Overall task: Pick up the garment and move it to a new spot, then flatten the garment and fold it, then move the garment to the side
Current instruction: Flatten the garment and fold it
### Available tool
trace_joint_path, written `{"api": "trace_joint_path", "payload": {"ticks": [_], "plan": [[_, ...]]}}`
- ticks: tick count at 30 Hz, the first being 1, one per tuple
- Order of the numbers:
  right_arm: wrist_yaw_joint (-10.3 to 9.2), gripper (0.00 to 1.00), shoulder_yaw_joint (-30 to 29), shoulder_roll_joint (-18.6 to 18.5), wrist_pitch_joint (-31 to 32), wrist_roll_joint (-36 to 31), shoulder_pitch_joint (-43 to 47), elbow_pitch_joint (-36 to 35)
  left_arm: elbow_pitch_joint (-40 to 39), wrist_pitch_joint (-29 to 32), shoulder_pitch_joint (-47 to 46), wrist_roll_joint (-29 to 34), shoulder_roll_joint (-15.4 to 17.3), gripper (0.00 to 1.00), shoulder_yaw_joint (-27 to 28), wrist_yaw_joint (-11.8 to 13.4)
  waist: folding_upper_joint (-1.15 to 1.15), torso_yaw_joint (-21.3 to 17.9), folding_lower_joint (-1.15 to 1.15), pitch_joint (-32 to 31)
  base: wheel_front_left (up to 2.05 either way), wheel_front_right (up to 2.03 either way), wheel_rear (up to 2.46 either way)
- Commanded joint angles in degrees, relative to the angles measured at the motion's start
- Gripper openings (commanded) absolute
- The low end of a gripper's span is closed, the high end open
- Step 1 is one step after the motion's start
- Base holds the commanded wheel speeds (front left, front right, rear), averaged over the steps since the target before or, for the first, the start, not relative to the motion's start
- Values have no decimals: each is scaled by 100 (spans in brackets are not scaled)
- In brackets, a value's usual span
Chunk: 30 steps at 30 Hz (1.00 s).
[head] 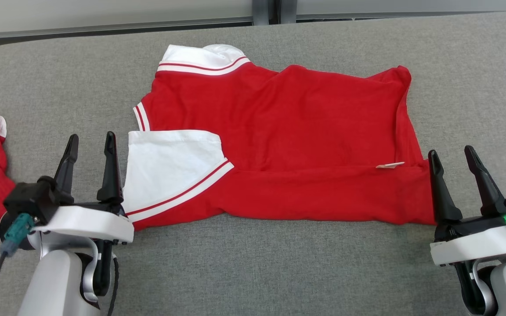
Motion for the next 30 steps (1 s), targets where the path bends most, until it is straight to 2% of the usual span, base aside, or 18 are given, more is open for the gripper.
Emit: {"api": "trace_joint_path", "payload": {"ticks": [1,10,18,30], "plan": [[-2,100,-18,0,-70,-101,52,-102,-93,-96,82,109,18,100,-21,66,0,-23,0,-39,0,0,0],[-2,100,-117,263,-139,-453,700,-632,-999,-373,1104,644,-37,100,-125,446,0,-90,0,-366,0,0,0],[-1,100,-282,503,-54,-414,1202,-766,-1100,-298,1778,613,-36,100,-205,526,0,-71,0,-576,0,0,0],[-1,100,-200,508,48,-429,1258,-811,-1051,-140,1769,523,7,100,-233,532,0,-72,0,-610,0,0,0]]}}
